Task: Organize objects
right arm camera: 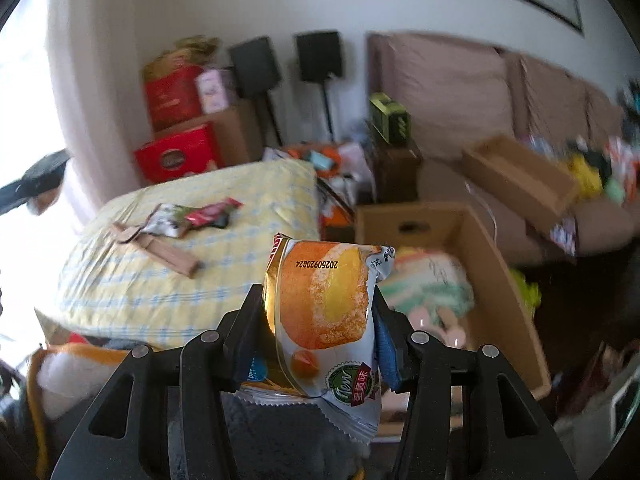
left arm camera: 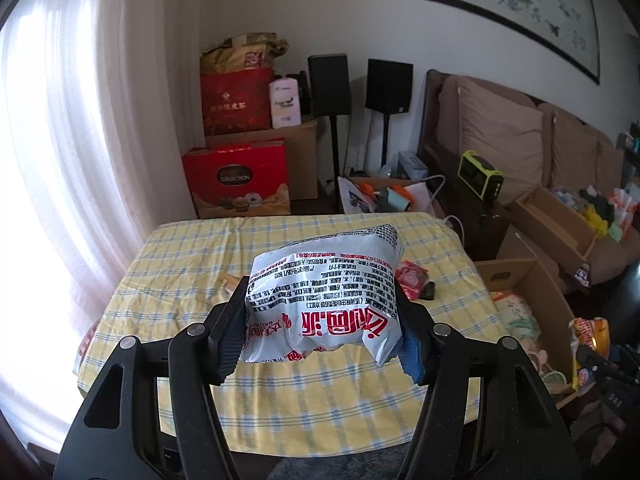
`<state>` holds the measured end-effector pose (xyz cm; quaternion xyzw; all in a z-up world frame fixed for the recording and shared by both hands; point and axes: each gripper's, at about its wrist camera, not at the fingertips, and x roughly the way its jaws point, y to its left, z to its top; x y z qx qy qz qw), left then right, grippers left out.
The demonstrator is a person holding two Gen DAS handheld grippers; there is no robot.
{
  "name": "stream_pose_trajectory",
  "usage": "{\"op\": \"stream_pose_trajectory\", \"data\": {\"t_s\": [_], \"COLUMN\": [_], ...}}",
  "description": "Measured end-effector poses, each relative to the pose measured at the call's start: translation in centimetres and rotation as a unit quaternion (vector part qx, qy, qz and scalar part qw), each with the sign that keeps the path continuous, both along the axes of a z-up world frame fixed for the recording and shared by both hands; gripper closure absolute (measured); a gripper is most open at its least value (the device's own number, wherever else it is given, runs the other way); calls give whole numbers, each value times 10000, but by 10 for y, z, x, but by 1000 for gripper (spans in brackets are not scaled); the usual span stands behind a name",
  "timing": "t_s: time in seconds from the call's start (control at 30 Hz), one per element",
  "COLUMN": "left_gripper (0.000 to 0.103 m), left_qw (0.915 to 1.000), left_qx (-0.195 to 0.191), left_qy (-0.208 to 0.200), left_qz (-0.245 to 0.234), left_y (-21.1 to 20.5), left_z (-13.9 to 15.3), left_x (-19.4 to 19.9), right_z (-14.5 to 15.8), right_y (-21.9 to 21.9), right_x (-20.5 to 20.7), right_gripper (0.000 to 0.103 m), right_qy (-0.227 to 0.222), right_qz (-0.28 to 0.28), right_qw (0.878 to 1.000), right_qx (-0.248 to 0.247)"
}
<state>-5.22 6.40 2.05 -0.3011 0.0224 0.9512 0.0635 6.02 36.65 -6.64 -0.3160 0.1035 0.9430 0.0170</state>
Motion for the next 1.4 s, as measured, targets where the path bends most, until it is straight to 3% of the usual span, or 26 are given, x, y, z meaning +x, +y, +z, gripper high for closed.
{"op": "stream_pose_trajectory", "data": {"t_s": [0.33, 0.77, 1.27, 1.4], "left_gripper": [43, 43, 43, 43], "left_qw": [9992, 9955, 9919, 9902], "left_qx": [-213, -80, 5, 218], "left_qy": [124, 93, -209, -363], "left_qz": [-316, -939, -1254, -1333], "left_y": [58, 130, 175, 187], "left_z": [3, 4, -13, -16], "left_x": [-8, -4, -7, -4], "right_z": [5, 6, 4, 2], "right_y": [15, 58, 92, 102], "right_x": [3, 13, 22, 25], "right_gripper": [52, 52, 52, 52], "right_qy": [46, 26, -56, -99], "right_qz": [-107, -633, -1039, -1161], "right_qw": [9999, 9980, 9946, 9932], "right_qx": [-17, 19, 54, 59]}}
